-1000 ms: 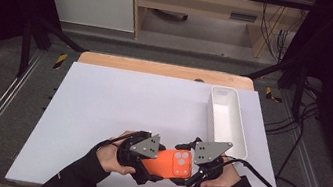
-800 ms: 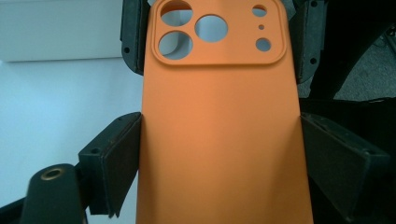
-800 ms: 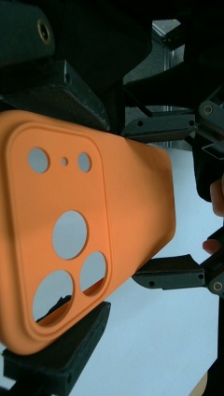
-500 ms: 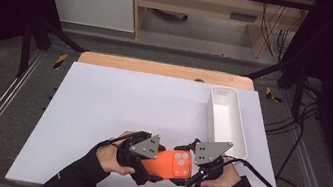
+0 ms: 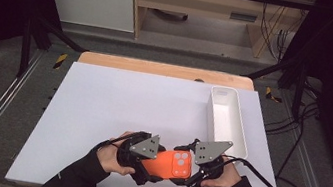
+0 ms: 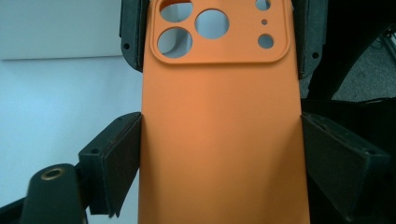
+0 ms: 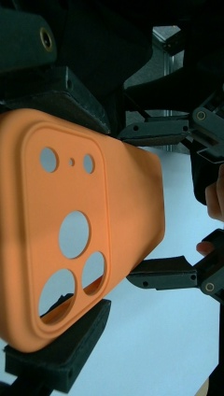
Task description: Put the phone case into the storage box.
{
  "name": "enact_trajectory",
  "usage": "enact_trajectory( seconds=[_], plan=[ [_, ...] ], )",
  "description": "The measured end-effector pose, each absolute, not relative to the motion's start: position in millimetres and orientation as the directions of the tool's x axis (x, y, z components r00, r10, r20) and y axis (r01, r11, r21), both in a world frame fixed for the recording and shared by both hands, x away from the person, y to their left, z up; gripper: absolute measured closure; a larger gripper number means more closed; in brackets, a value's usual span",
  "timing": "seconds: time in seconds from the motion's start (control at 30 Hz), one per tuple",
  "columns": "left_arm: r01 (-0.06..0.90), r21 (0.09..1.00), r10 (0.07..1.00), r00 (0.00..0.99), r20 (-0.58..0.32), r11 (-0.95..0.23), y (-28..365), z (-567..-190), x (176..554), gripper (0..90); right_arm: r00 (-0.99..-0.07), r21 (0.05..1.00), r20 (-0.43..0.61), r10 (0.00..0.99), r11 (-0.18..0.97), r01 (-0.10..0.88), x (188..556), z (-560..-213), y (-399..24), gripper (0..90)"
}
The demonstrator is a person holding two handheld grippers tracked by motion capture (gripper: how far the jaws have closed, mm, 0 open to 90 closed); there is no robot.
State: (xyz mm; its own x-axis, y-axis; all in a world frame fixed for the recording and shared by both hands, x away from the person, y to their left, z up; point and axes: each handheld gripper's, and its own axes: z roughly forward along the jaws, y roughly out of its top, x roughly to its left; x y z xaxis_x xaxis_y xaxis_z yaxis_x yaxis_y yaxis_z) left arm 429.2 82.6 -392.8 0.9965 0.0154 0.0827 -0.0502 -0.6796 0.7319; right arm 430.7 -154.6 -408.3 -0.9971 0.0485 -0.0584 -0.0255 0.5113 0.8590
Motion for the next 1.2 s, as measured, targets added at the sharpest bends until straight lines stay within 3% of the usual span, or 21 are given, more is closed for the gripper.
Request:
enact_trajectory(
  seconds=[1.2],
  plan=[
    [-0.054,0.738,0.007,0.997,0.079,-0.673,82.6,-394.0,429.3,15.6,-0.998,0.864,-0.053,0.027,0.502,-0.032,431.4,-407.5,-155.3,15.9]
  ],
)
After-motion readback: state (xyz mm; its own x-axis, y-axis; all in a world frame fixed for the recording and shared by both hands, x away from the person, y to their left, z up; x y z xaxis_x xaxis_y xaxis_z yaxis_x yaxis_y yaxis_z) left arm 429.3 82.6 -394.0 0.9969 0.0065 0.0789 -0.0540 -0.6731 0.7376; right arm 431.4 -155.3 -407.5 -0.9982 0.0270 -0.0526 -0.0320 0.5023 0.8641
